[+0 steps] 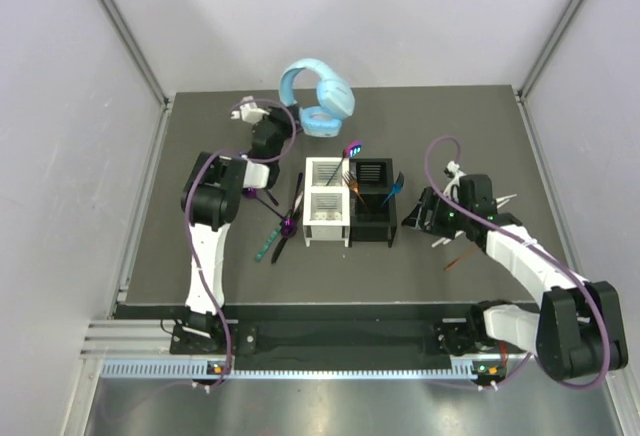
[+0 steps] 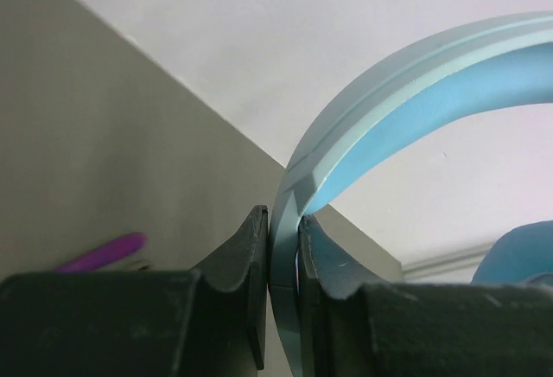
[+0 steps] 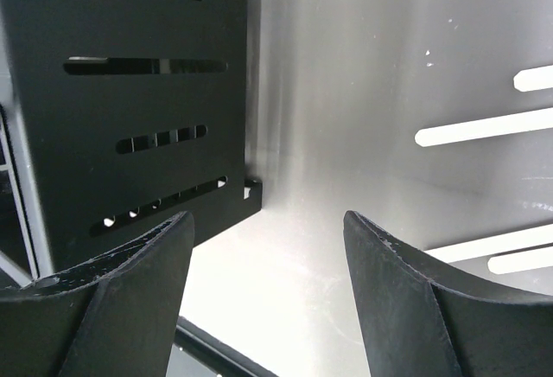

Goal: Sort the eating utensils into containers
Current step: Place the distractor at the center of the board.

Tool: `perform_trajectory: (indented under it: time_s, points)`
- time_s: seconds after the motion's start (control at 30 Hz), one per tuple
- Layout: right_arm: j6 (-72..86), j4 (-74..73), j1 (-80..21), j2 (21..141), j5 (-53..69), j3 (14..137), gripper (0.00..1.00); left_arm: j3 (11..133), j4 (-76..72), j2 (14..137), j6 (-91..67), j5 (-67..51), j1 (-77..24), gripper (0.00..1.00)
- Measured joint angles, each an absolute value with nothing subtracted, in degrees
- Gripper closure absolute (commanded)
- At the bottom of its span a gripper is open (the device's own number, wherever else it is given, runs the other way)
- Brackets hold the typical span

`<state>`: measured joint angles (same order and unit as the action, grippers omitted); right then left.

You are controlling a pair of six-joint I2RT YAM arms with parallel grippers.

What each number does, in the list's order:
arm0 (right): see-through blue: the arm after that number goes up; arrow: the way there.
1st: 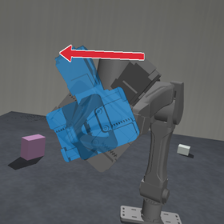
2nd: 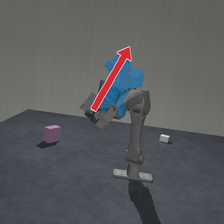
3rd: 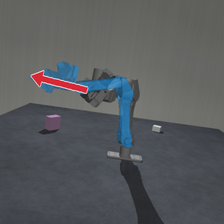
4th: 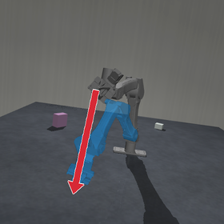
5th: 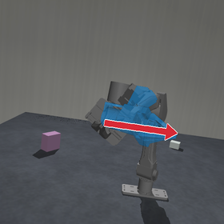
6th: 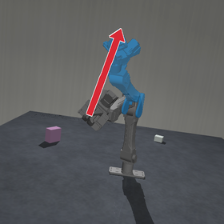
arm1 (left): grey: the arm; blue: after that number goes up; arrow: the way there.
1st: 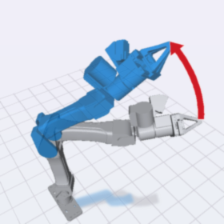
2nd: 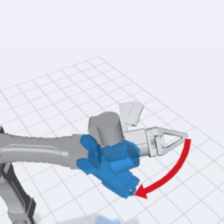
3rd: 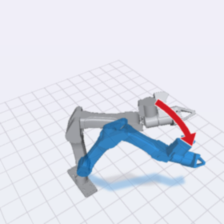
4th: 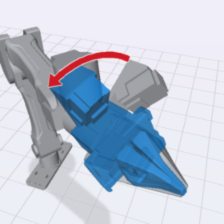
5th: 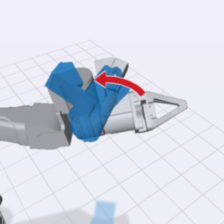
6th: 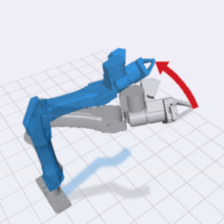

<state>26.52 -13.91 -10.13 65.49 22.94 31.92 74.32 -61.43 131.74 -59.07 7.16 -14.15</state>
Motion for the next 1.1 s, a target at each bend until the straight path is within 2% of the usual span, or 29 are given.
perform_trajectory:
  time_s: [0.47, 0.7, 1.1]
  points:
    - [26.81, -14.61, -10.13, 60.42, 22.09, 31.88, 0.3, 99.22, -44.86, 131.79, -48.84, 2.07, -18.57, 1.0]
    - [27.31, -14.76, -10.13, 56.9, 19.59, 31.88, 0.31, 111.48, -35.44, 136.59, -45.56, -3.07, -21.54, 1.0]
    - [28.77, -17.93, -10.11, 49.5, 11.14, 33.45, 0.31, 120.16, -18.72, 141.49, -37.63, -4.84, -27.38, 1.0]
